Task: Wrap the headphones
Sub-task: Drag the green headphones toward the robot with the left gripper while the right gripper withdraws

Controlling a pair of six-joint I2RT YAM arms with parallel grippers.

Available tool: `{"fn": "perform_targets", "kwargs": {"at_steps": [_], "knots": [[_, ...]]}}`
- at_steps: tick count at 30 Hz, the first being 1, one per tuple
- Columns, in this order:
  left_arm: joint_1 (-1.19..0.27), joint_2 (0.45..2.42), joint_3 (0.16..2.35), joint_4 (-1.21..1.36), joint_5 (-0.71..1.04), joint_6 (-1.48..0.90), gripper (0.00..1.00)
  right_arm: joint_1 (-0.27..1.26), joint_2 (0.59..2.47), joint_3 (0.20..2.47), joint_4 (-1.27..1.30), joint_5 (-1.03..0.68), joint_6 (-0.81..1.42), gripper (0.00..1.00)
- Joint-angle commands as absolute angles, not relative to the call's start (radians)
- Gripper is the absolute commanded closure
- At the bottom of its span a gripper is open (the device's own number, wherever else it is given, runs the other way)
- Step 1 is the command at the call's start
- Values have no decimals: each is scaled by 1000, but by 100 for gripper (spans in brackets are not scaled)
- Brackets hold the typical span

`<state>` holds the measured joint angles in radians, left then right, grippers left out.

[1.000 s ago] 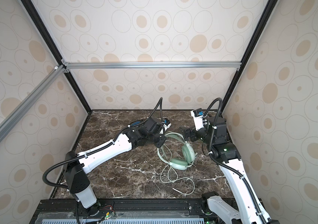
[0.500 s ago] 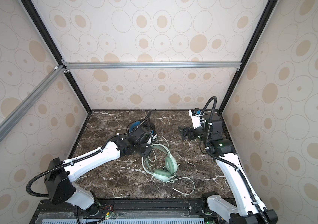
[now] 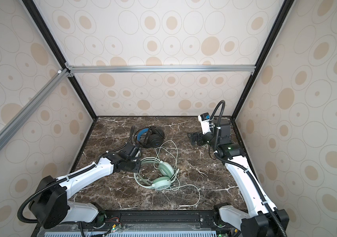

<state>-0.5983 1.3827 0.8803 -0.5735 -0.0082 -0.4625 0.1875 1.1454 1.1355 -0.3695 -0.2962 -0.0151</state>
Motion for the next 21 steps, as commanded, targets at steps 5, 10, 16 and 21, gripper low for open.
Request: {"fn": "perform_targets", "kwargs": {"at_steps": [5,10,16,21], "knots": [[-583,1527,902,-478,-82,-537,85,182,1140,1136,-342,-310,-20,2],[-583,1575,867,-450,-105,-587,70,181,1134,1126,-343,-297,-32,2],[-582,1583,883,-451,-85,-624,42,181,1143,1129,-340,-297,-35,2],[-584,1545,874,-508,-73,-663,40,181,1154,1124,-328,-303,-29,3]]}}
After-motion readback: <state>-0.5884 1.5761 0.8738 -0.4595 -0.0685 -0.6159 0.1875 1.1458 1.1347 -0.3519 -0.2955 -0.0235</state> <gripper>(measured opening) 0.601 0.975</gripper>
